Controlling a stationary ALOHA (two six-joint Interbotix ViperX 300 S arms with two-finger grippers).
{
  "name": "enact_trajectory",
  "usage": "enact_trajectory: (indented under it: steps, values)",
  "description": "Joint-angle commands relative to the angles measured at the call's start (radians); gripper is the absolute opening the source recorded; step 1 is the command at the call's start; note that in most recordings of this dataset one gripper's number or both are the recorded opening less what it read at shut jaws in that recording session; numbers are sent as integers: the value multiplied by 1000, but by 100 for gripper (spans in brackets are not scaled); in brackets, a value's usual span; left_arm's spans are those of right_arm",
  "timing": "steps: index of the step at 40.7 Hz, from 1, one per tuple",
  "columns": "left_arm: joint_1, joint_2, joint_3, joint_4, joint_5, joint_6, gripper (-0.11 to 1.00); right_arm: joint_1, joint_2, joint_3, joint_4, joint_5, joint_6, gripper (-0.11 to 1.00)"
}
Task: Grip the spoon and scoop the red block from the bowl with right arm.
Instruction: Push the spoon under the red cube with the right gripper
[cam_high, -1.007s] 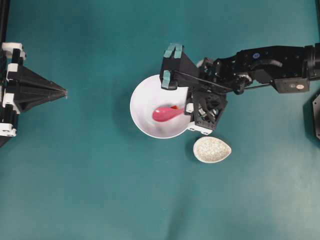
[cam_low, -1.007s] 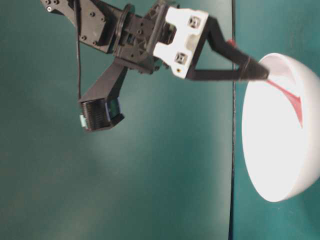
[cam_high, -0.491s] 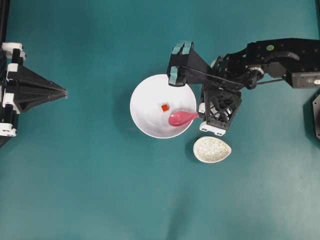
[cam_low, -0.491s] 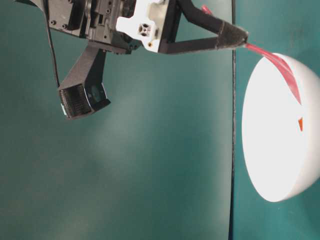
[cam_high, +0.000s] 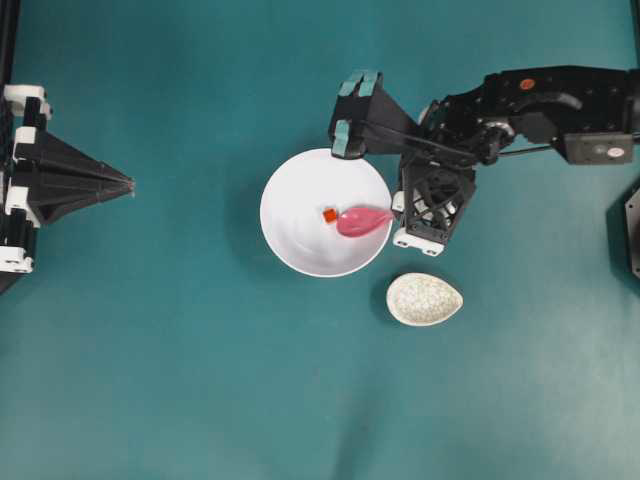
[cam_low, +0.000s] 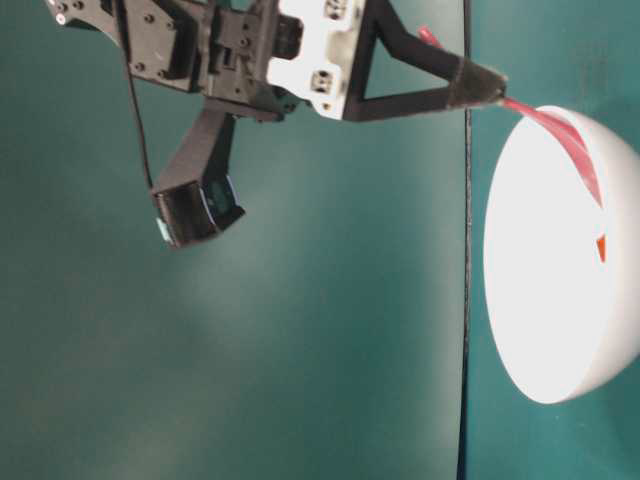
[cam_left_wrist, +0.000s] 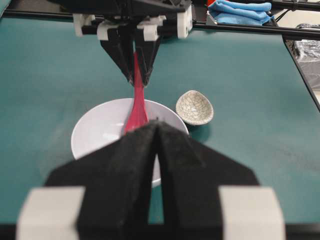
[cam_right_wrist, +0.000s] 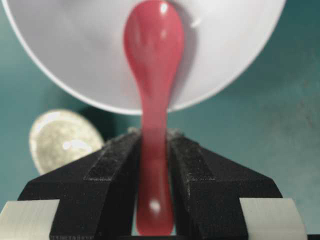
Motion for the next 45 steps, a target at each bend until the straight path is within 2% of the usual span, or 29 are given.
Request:
enact_trajectory:
  steps: [1, 13, 21, 36, 45]
  values:
    - [2, 8, -28, 3, -12, 3, 0, -2, 2, -37, -3, -6, 0, 24]
    - [0, 8, -28, 3, -11, 3, 0, -2, 60, -100, -31, -54, -12, 24]
    - [0, 8, -28, 5, -11, 3, 0, -2, 80, -129, -31, -101, -11, 24]
    - [0, 8, -28, 3, -12, 3, 0, 2, 75, -117, -31, -201, 5, 24]
    - [0, 8, -29, 3, -12, 3, 0, 21, 35, -46, -29, -265, 5, 24]
